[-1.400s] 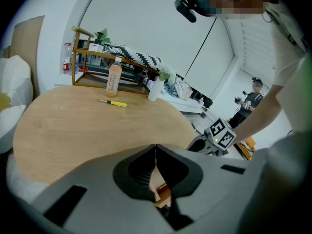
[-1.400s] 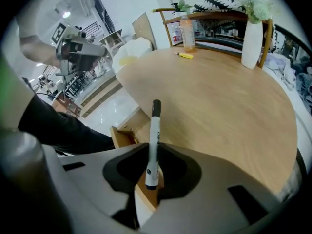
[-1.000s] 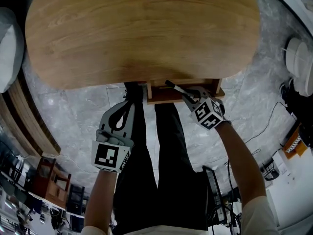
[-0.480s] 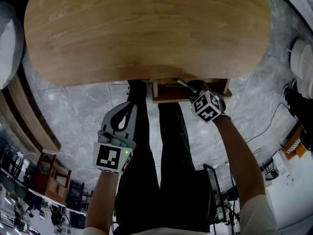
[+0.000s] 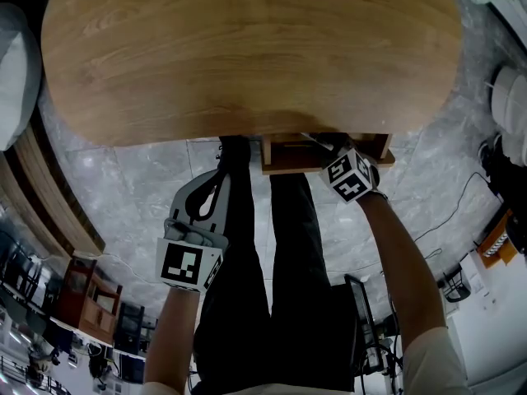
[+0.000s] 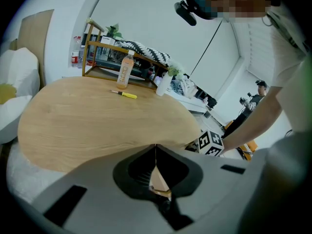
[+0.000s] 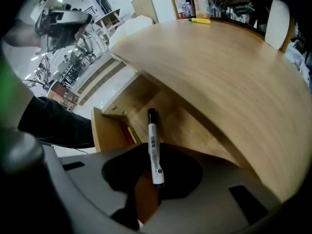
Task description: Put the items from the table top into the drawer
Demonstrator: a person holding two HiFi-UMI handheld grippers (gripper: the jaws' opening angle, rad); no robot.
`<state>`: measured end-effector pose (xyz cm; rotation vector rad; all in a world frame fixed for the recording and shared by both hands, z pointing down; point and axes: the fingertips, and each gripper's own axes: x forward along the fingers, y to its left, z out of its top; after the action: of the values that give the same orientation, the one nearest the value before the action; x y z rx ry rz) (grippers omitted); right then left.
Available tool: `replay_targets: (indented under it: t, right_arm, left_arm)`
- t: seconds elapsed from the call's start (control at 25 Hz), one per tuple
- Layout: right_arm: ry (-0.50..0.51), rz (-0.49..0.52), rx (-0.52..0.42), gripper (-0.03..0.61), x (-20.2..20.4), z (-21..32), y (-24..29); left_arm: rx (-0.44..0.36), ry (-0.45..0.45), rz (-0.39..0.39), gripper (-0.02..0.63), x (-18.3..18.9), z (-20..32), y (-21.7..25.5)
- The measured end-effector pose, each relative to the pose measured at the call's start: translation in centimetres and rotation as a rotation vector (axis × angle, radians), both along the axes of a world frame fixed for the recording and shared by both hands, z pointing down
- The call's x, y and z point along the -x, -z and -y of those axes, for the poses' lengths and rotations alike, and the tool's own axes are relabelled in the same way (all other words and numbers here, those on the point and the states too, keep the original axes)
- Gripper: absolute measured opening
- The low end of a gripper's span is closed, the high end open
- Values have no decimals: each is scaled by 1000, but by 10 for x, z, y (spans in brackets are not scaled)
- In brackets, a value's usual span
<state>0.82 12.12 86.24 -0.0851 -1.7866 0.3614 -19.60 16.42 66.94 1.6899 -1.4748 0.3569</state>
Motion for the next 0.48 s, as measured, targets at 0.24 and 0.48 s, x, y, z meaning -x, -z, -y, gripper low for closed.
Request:
replay_targets:
  t: [0.24,0.48]
  right_arm:
    - [-49,25,-12,94,2,5,17]
    - [-136,80,-23,92,10,12,54]
  left_arm:
    - [-7,-20,2,21,2,6,5]
    - [-24,-58,21,21,7,24,21]
